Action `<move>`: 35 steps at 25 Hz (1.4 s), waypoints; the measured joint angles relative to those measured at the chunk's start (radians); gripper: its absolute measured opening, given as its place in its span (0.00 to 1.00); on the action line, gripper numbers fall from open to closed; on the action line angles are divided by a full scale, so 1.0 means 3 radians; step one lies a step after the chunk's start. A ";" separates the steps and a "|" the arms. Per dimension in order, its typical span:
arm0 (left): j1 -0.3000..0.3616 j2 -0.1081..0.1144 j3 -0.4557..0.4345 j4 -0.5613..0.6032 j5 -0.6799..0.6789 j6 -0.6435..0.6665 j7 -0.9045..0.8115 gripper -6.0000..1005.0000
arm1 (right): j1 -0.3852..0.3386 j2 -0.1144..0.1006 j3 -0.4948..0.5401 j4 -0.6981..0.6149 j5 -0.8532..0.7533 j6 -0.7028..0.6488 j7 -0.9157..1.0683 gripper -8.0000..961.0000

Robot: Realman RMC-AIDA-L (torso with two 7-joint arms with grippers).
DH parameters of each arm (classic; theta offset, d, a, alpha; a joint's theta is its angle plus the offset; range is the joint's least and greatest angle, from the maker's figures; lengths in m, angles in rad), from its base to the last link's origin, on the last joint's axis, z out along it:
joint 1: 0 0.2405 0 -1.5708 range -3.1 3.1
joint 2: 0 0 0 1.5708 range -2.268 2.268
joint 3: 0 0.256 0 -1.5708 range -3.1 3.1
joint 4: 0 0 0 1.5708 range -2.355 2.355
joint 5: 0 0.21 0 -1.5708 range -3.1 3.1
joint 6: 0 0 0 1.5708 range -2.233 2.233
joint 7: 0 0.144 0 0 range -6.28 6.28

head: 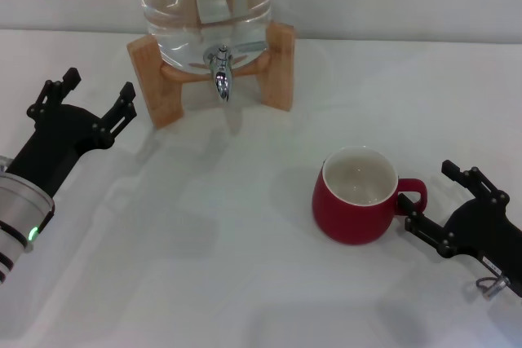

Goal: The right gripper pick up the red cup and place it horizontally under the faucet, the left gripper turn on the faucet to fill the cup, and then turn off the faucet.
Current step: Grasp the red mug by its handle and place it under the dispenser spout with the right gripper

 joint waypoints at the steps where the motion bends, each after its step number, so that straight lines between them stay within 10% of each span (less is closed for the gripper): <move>1: -0.0001 -0.0001 0.0000 0.0000 0.0001 0.0000 0.0000 0.87 | 0.0005 0.0001 0.0001 0.0000 0.0002 0.0020 0.0000 0.86; 35: -0.0025 -0.0003 0.0000 -0.0036 0.0004 0.0000 0.0000 0.87 | 0.0074 0.0018 0.0114 0.0007 0.0011 0.0079 0.0000 0.86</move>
